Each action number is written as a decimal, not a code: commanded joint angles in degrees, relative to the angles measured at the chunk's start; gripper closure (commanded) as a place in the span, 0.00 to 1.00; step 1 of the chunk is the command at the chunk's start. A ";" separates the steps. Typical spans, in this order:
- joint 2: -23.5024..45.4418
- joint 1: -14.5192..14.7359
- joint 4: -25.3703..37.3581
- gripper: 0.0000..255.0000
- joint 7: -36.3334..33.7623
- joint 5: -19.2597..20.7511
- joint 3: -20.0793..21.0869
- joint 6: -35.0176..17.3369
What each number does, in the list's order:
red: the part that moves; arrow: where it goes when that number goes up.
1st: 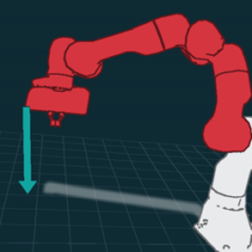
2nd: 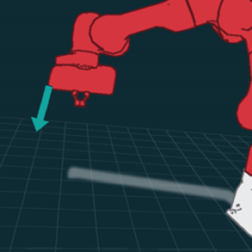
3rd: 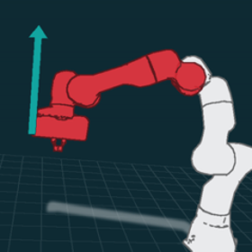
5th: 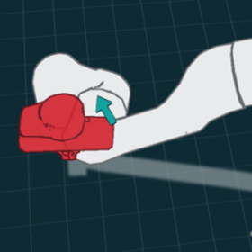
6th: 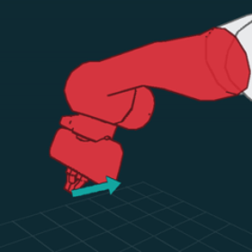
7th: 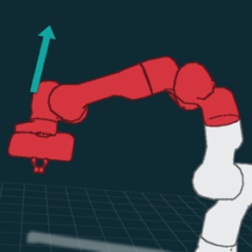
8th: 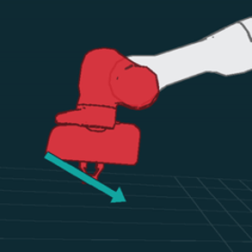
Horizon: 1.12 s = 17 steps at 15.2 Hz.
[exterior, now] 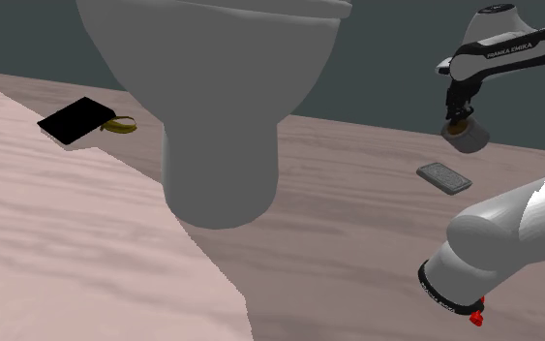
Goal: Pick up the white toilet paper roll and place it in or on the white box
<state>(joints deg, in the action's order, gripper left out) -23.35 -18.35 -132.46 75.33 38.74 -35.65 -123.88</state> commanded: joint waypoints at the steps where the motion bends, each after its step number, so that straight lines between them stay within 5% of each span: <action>1: 0.62 -0.05 -0.92 1.00 -0.51 0.34 -0.42 -1.53; 11: 4.44 -0.51 -5.74 1.00 -3.40 2.41 -2.68 -9.81; 17: 4.44 -0.51 -5.74 1.00 -3.40 2.41 -2.68 -9.82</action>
<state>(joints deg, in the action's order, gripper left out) -18.91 -18.86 -138.21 71.94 41.14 -38.33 -133.67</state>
